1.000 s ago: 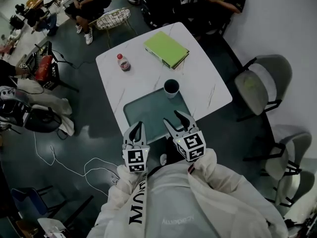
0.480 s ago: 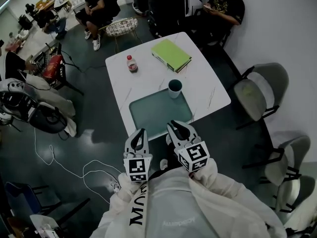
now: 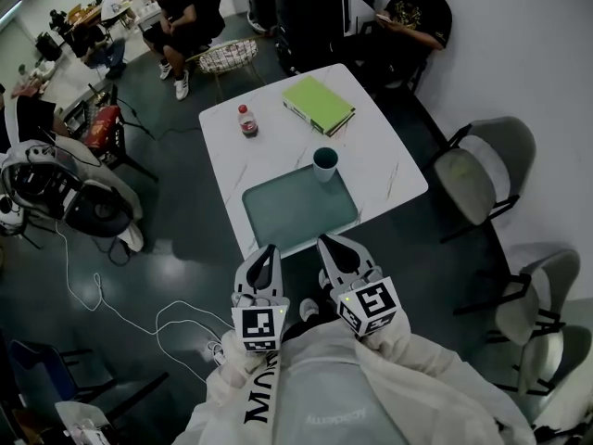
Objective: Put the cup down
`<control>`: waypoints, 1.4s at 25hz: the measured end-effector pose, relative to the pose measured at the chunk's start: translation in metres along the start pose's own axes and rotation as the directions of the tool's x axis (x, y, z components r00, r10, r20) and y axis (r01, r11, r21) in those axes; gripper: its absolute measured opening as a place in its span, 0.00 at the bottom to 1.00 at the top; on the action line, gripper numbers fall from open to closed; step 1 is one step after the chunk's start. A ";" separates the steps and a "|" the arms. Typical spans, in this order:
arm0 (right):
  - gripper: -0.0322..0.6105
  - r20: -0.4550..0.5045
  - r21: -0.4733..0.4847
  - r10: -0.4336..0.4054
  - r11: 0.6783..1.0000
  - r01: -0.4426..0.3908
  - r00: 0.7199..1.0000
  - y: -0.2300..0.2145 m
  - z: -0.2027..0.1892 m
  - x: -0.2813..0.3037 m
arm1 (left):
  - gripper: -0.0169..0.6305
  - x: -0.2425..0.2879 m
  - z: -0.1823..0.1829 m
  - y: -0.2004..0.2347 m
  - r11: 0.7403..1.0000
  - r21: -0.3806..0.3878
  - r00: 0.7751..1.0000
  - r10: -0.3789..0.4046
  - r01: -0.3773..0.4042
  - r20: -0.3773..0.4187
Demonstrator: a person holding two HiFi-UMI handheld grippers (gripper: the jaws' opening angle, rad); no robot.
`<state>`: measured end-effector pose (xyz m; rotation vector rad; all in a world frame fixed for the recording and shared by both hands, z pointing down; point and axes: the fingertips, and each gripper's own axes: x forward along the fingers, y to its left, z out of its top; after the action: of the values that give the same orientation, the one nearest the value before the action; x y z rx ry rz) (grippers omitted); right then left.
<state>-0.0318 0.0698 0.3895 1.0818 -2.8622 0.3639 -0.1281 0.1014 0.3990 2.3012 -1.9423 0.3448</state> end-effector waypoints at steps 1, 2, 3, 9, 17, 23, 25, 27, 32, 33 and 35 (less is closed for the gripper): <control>0.06 0.006 -0.002 0.005 1.000 -0.005 1.000 0.002 0.003 -0.001 | 0.05 -0.002 0.002 -0.001 1.000 0.000 1.000 0.002 -0.002 0.001; 0.06 0.012 -0.005 0.011 1.000 -0.011 1.000 0.004 0.005 -0.002 | 0.05 -0.004 0.003 -0.001 1.000 0.001 1.000 0.003 -0.003 0.002; 0.06 0.018 -0.006 0.017 1.000 -0.017 1.000 0.006 0.008 -0.003 | 0.05 -0.006 0.005 -0.002 1.000 0.002 1.000 0.003 -0.003 0.004; 0.06 0.041 -0.016 0.050 0.999 -0.049 0.998 0.009 0.021 0.001 | 0.05 -0.005 0.014 -0.003 1.000 0.009 1.000 0.008 -0.008 0.014; 0.06 0.028 -0.031 0.095 0.995 -0.094 0.995 -0.001 0.036 0.011 | 0.05 0.002 0.025 0.005 0.998 -0.004 0.998 0.056 -0.056 0.007; 0.06 0.013 -0.028 0.104 0.994 -0.104 0.994 -0.014 0.038 0.016 | 0.05 0.018 0.030 0.005 0.998 -0.007 0.998 0.066 -0.066 -0.005; 0.06 0.009 -0.024 0.106 0.994 -0.106 0.994 -0.018 0.037 0.017 | 0.05 0.023 0.031 0.002 0.998 -0.004 0.998 0.064 -0.064 -0.009; 0.06 0.004 -0.019 0.108 0.994 -0.108 0.994 -0.021 0.035 0.017 | 0.05 0.027 0.030 0.000 0.998 -0.002 0.998 0.063 -0.063 -0.014; 0.06 -0.005 -0.012 0.103 0.995 -0.103 0.995 -0.029 0.032 0.018 | 0.05 0.035 0.029 -0.004 0.998 0.005 0.998 0.056 -0.056 -0.022; 0.06 -0.007 -0.010 0.102 0.995 -0.102 0.995 -0.031 0.031 0.018 | 0.05 0.036 0.029 -0.005 0.998 0.003 0.998 0.056 -0.056 -0.022; 0.06 -0.006 -0.007 0.103 0.995 -0.103 0.995 -0.032 0.031 0.017 | 0.05 0.038 0.028 -0.007 0.998 0.002 0.998 0.057 -0.057 -0.023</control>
<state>-0.0225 0.0281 0.3681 0.9328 -2.9196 0.3616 -0.1130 0.0602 0.3814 2.2360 -2.0009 0.3767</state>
